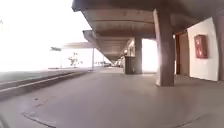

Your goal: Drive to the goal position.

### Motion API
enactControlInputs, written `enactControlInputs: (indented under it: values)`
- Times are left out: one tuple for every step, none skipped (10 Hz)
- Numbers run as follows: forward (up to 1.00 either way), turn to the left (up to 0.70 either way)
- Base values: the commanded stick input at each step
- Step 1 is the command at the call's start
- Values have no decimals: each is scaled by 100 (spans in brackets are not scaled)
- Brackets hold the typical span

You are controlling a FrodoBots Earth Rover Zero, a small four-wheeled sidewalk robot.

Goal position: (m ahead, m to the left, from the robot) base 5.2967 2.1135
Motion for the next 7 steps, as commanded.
enactControlInputs:
  values:
    - [70, 0]
    - [70, 0]
    - [70, 0]
    - [70, 0]
    - [70, 0]
    - [70, 0]
    - [70, 0]
